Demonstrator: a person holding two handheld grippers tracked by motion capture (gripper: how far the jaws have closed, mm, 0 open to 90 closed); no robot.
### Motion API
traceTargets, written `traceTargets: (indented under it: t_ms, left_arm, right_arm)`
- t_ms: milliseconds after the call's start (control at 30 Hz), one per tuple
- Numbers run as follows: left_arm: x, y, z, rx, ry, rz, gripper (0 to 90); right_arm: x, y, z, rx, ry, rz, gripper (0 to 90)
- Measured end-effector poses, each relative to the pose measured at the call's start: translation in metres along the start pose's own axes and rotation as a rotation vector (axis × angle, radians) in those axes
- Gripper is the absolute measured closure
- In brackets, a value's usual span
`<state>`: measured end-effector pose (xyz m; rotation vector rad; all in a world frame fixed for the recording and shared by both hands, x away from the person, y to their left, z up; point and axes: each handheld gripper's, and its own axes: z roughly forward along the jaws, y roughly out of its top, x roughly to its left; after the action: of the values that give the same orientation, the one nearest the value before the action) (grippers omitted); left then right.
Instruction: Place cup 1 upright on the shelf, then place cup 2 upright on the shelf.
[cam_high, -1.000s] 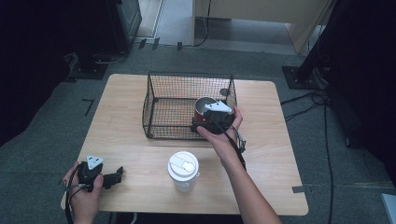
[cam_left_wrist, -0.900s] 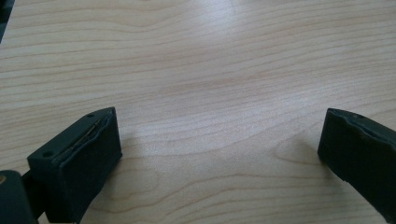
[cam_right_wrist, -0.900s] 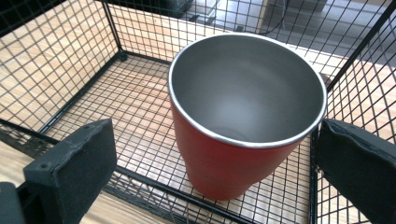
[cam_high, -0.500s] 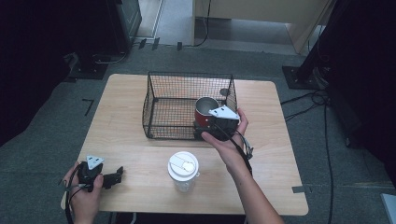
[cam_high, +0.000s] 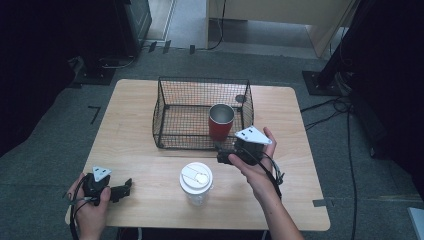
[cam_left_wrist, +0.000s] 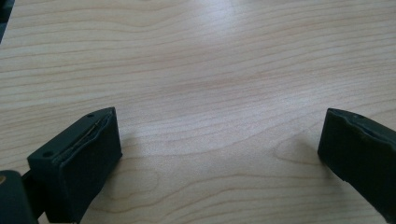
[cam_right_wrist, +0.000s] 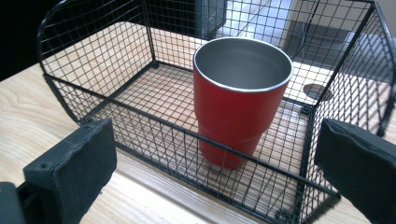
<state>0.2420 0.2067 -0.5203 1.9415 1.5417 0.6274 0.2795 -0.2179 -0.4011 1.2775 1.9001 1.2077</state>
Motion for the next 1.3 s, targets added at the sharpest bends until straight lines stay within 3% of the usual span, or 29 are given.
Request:
traceTargets:
  t_ms: [300, 767, 1300]
  left_arm:
    - [0.0, 0.0, 0.0, 0.0, 0.0, 0.0, 0.1]
    - [0.0, 0.0, 0.0, 0.001, 0.0, 0.005, 0.1]
    - [0.0, 0.0, 0.0, 0.001, 0.0, 0.005, 0.1]
  right_arm:
    - [-0.001, -0.02, -0.017, -0.028, 0.045, -0.023, 0.0]
    - [-0.007, -0.053, -0.033, -0.025, 0.079, 0.005, 0.0]
    - [0.009, -0.078, -0.041, -0.02, 0.185, -0.016, 0.0]
